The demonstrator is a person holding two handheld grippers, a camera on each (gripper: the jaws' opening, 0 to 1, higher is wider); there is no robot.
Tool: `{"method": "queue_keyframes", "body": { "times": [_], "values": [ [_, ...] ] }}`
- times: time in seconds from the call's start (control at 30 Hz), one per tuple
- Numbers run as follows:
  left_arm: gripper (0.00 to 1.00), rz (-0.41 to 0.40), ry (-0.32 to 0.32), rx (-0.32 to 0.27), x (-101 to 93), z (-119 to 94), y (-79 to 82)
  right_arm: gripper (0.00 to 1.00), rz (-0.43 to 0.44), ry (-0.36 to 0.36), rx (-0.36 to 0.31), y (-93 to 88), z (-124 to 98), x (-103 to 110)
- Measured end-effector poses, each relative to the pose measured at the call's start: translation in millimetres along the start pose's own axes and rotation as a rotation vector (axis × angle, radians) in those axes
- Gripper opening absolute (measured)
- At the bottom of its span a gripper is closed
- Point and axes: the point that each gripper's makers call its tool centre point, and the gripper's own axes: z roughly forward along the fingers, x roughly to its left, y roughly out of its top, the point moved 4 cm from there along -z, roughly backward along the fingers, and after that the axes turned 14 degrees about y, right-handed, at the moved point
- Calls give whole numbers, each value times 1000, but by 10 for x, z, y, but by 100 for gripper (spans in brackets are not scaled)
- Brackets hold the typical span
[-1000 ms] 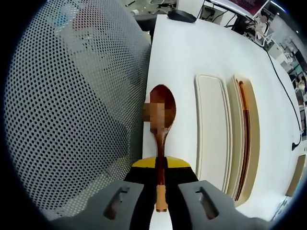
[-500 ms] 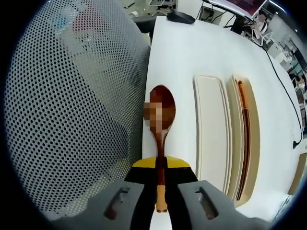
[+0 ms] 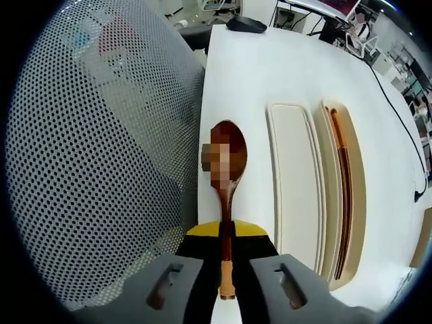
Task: Arrange the utensils inside the cutlery case until each visible utensil rests in its matching compartment.
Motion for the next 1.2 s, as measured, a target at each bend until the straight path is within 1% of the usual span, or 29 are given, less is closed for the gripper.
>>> {"method": "queue_keyframes", "body": {
  "times": [0.07, 0.53, 0.8, 0.9, 1.0, 1.1, 1.2],
  "values": [
    [60, 0, -2, 3, -4, 2, -3, 0, 13, 2, -3, -9, -6, -6],
    [60, -1, -1, 4, -4, 4, 0, 0, 18, -21, -35, 20, -87, -71],
    [60, 6, -4, 8, -11, 8, -8, 0, 25, -52, -58, 34, -200, -121],
    [60, 7, -4, 10, -11, 10, -12, 0, 18, -66, -54, 47, -238, -124],
    [60, 5, -4, 9, -11, 10, -9, 0, 9, -84, -61, 104, -319, -112],
    [60, 5, -4, 9, -9, 10, -11, 0, 16, -86, -69, 141, -372, -106],
    [60, 4, -3, 11, -7, 11, -14, 0, -7, -104, -51, 134, -395, -96]
  ]
}}
